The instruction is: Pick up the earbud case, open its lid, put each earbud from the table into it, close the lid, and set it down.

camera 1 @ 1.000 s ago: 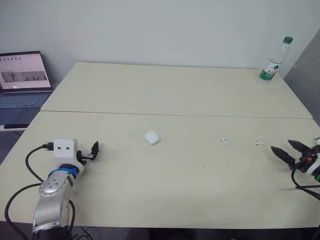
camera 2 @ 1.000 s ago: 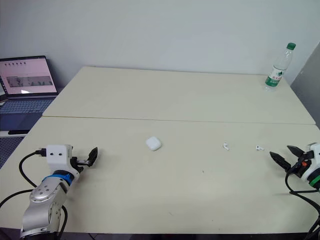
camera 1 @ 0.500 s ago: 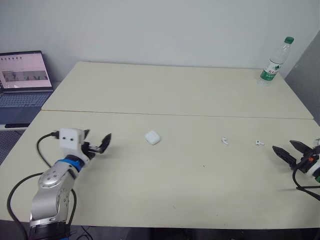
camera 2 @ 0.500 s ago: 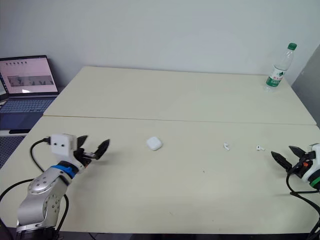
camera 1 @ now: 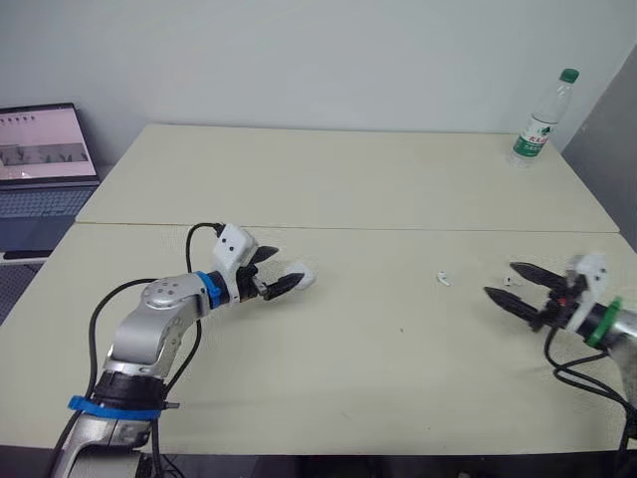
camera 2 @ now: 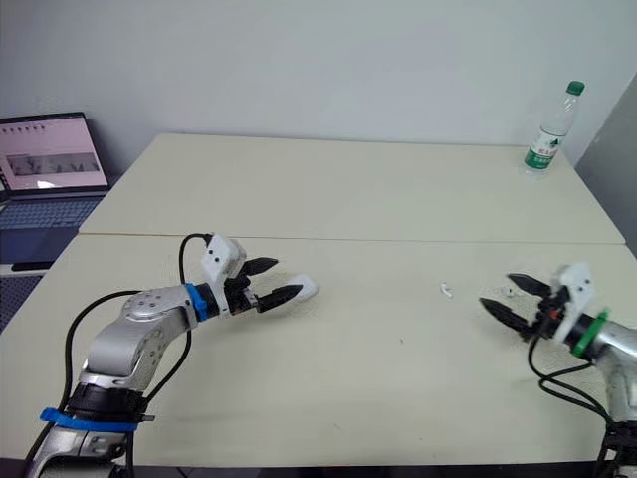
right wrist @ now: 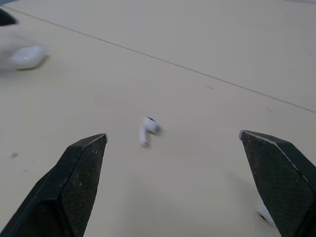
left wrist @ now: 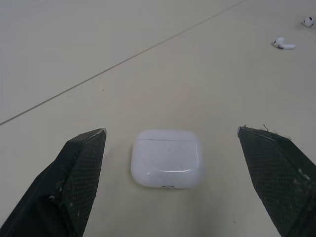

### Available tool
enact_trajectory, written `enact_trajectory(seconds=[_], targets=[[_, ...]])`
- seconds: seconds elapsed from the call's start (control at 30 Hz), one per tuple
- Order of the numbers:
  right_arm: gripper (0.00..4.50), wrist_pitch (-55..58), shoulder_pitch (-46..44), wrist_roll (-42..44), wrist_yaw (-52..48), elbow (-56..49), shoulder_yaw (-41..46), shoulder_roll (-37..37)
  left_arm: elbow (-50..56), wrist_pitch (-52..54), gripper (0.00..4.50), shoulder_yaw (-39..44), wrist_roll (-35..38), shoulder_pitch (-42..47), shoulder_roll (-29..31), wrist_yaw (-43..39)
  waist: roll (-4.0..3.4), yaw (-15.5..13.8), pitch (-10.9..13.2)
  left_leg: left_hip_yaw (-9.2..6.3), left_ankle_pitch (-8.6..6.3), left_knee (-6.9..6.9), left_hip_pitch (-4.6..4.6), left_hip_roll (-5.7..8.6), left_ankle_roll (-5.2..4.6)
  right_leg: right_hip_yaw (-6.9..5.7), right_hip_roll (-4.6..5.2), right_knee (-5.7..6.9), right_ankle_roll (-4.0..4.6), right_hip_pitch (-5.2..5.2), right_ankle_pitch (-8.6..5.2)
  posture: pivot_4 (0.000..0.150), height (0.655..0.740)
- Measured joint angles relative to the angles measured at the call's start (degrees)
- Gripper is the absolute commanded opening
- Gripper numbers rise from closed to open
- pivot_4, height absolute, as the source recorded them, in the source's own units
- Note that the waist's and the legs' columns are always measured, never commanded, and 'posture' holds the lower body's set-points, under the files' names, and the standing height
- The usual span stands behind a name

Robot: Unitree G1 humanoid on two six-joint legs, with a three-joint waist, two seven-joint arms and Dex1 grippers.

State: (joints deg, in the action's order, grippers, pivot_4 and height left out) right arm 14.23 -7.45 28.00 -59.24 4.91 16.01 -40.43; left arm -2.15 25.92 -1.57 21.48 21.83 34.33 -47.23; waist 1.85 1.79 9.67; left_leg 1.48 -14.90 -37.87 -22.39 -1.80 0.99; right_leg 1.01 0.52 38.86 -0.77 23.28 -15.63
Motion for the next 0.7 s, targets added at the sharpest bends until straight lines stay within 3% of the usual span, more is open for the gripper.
enact_trajectory(seconds=[0.27,0.7], targets=[[4.50,8.1,-3.6,0.3,4.5,-13.8,-8.9,3.7,-5.9,-2.6,4.46,-1.4,-2.7,1.9,-2.3,-2.2,0.04,-0.3,0.0,-0.03,0.00,-0.09,-0.10,0.10,0.00,-0.04,0.14,-0.01,0.09,0.01,0.06,0.150,0.7400],[4.50,12.9,-5.3,0.5,8.0,-18.8,-10.5,4.9,-14.9,-8.3,4.46,-3.0,-7.4,5.1,-5.6,-2.7,0.07,-0.3,0.0,-0.07,0.00,-0.09,-0.13,0.10,-0.01,-0.08,0.11,-0.01,0.17,0.03,0.11,0.150,0.7400]])
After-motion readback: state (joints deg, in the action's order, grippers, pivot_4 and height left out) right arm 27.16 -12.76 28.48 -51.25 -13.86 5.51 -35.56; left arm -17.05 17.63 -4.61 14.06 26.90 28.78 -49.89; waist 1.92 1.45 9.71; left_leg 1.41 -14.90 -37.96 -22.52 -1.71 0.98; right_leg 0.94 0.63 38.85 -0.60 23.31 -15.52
